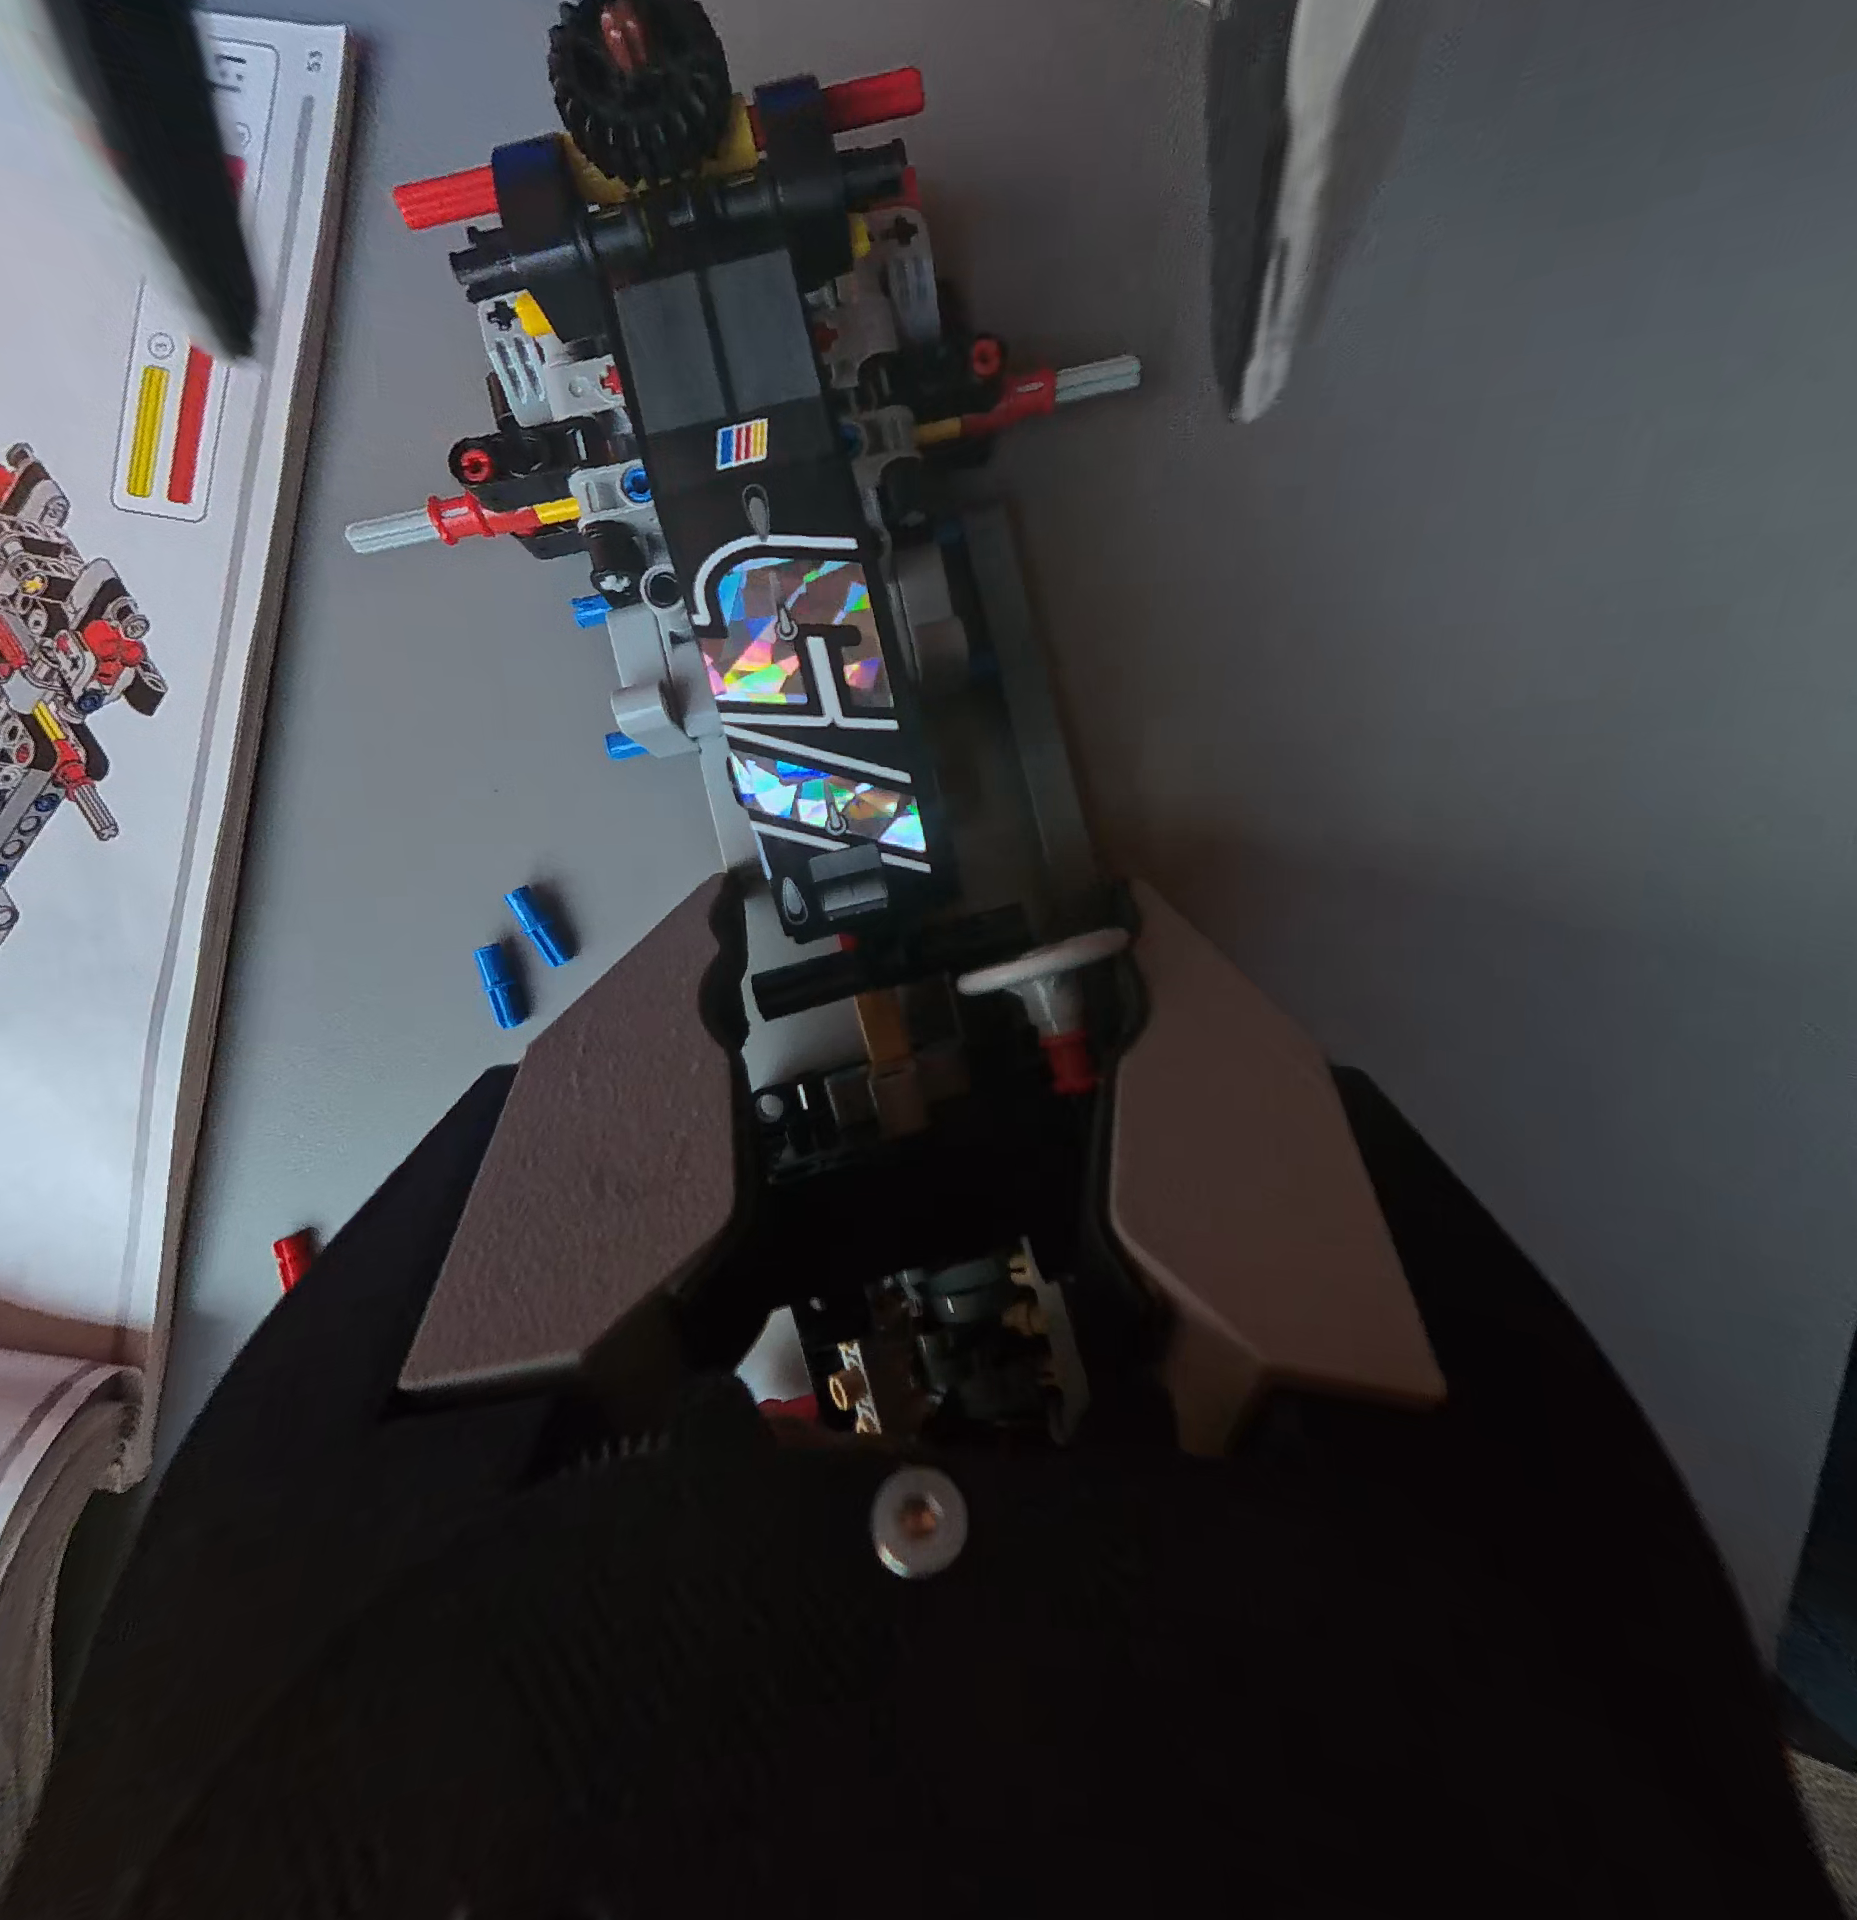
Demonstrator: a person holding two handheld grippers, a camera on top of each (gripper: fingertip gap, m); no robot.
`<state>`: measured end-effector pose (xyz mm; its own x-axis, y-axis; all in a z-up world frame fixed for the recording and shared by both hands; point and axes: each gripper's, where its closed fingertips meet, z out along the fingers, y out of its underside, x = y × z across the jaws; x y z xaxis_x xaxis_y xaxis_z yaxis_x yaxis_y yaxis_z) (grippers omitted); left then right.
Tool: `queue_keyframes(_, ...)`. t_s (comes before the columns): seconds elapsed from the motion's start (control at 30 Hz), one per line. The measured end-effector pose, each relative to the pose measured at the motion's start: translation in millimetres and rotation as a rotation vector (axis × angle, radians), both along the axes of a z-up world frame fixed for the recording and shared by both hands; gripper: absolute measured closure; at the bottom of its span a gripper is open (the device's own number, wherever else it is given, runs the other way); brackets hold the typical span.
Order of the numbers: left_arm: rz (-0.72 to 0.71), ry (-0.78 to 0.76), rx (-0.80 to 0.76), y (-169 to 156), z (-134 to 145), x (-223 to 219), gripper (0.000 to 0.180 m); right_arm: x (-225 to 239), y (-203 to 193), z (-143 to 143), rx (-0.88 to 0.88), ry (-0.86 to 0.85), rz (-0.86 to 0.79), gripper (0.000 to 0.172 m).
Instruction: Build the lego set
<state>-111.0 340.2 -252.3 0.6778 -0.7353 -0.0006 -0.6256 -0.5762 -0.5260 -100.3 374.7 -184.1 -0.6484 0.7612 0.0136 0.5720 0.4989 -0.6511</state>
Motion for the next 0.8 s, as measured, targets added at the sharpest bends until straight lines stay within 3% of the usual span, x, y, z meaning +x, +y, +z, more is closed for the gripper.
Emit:
queue_keyframes(0.1,0.0,0.0,0.012,1,0,0,0.111,3,-6,-24,0.031,-0.184,0.01,0.07)
queue_keyframes(0.27,0.003,0.017,0.073,3,2,-2,0.106,4,0,-56,0.134,-0.332,-0.007,0.075)
queue_keyframes(0.43,-0.019,0.033,0.121,3,4,-2,0.104,-8,-4,-62,0.215,-0.295,0.039,0.08)
queue_keyframes(0.57,0.003,0.047,0.128,3,5,-2,0.102,2,0,-77,0.258,-0.283,0.102,0.061)
queue_keyframes(0.7,0.079,0.01,0.095,2,3,-4,0.101,3,-5,-78,0.243,-0.252,0.139,0.059)
queue_keyframes(0.8,0.078,-0.018,0.02,-1,0,-3,0.102,1,-1,-75,0.238,-0.237,0.146,0.079)
